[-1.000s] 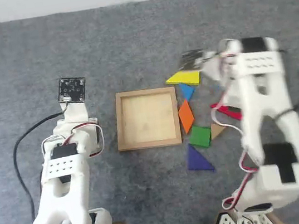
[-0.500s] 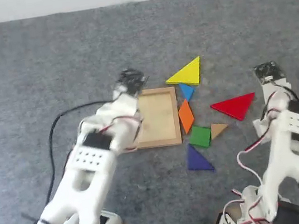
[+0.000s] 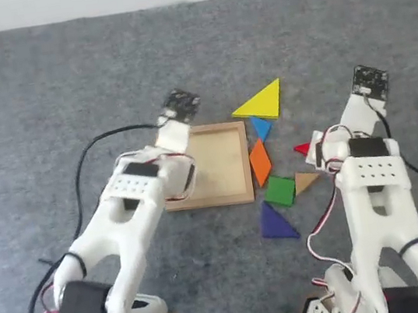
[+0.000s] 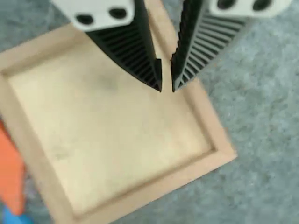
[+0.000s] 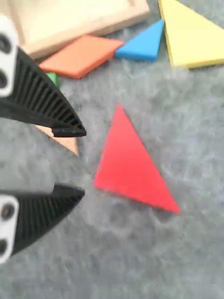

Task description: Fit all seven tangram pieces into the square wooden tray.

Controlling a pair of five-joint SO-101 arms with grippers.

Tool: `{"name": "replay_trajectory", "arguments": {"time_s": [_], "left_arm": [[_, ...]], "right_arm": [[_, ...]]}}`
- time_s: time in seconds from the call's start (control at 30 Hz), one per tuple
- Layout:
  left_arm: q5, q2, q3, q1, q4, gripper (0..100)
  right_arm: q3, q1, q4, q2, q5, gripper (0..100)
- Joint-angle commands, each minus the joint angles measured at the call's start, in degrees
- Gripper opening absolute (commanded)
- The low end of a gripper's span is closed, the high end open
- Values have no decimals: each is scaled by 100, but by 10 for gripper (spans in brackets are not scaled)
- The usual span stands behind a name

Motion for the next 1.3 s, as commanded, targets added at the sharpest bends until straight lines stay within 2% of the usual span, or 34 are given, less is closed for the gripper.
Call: {"name": "replay_trajectory", "arguments": {"time_s": [0.0,0.17,0.37,0.57,0.8,1.27], "left_arm": [[-264,-703,391,-202,-404,38],[-246,-1002,673,-220,-413,37],[-35,-1002,664,-369,-413,37],[-35,-993,664,-369,-422,37],[-44,-993,655,-369,-422,37],[-44,-1002,664,-369,-422,37]], "right_arm": [[-721,-48,514,233,-1116,284],[-1793,-84,787,1587,-3174,371],[-3297,-92,796,3081,-3956,373],[-4079,-84,796,4013,-4853,373],[-4484,-75,743,4708,-4941,373],[-4888,75,787,5279,-4563,373]]}}
